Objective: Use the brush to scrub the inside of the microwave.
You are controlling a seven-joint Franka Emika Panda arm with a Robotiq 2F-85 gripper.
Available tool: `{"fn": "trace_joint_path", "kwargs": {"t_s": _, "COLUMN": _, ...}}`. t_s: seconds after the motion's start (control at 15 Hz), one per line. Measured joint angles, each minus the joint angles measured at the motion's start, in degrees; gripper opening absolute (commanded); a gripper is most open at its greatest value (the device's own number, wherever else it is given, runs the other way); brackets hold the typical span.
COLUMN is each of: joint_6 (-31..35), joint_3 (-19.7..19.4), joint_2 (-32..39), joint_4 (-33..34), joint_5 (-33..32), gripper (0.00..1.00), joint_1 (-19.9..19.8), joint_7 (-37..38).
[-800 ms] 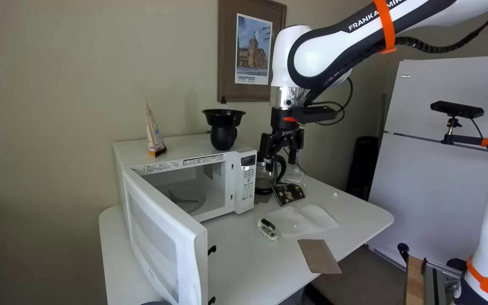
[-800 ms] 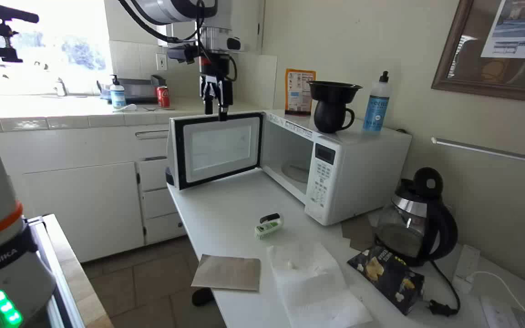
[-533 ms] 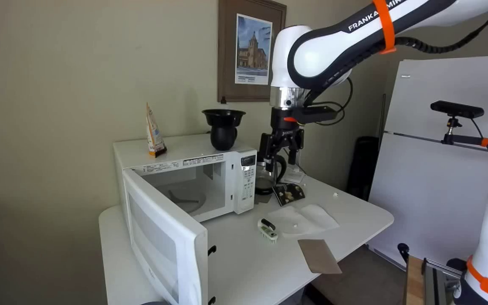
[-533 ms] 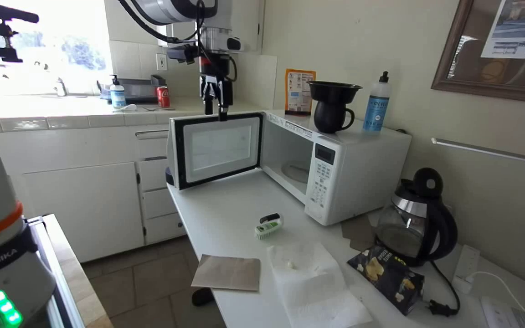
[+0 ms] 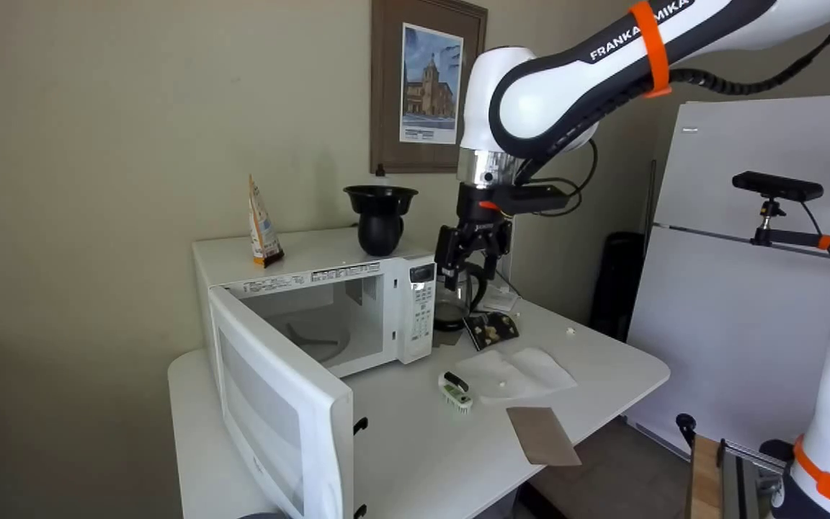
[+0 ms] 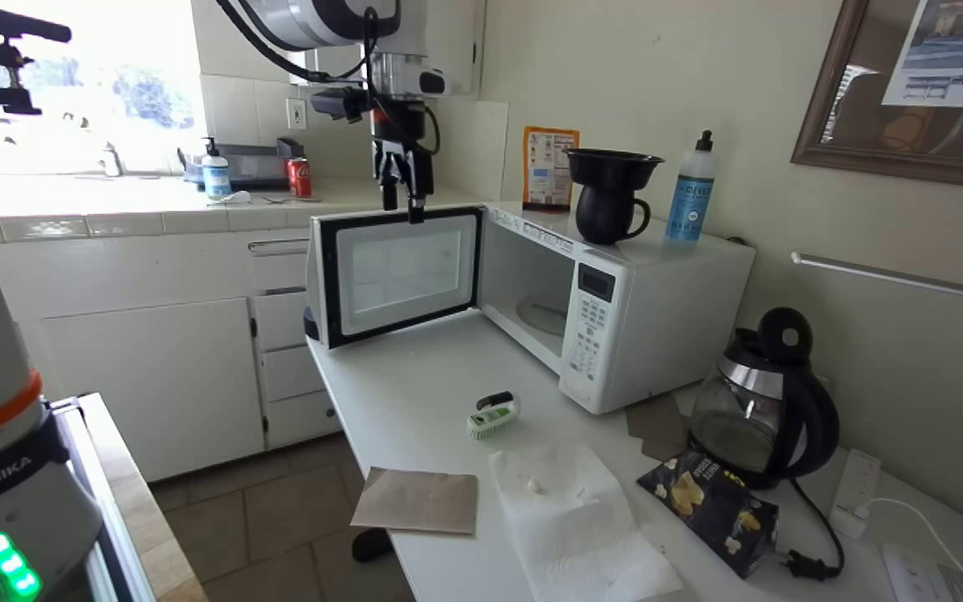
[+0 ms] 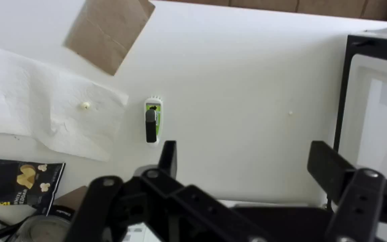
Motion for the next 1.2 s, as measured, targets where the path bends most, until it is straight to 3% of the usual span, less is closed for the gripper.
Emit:
{"fn": "trace_joint_path", "kwargs": {"t_s": 0.53, "joint_6": 37.04, "joint_3": -5.98, "joint_2": 8.93, "joint_4": -14.28, "joint_5": 3.58, "gripper": 1.00, "joint_1": -0.12, "joint_7": -11.58}}
{"fn": "trace_joint_path", "kwargs": {"t_s": 0.73, "joint_6": 47.23, "joint_3": -7.54, "joint_2": 14.29, "joint_4": -18.45, "joint_5": 14.37, "gripper": 1.00, "joint_1": 1.42, "joint_7": -22.03}}
{"fn": "trace_joint_path", "kwargs": {"t_s": 0.87, "joint_6": 49.21, "joint_3": -6.76, "joint_2": 17.17, "joint_4": -19.06, "joint_5": 23.67, "gripper": 1.00, "joint_1": 2.48, "joint_7": -29.85}}
{"fn": "trace_joint_path", "kwargs": {"t_s": 1.07, "joint_6": 54.28, "joint_3": -3.16, "joint_2": 20.74, "joint_4": -18.54, "joint_5": 36.52, "gripper": 1.00, "joint_1": 1.16, "joint_7": -41.31}}
{"fn": "trace_joint_path", "kwargs": {"t_s": 1.2, "joint_6": 59.03, "joint_3": 1.47, "joint_2": 23.18, "joint_4": -17.28, "joint_5": 42.85, "gripper": 1.00, "joint_1": -2.13, "joint_7": -46.51}}
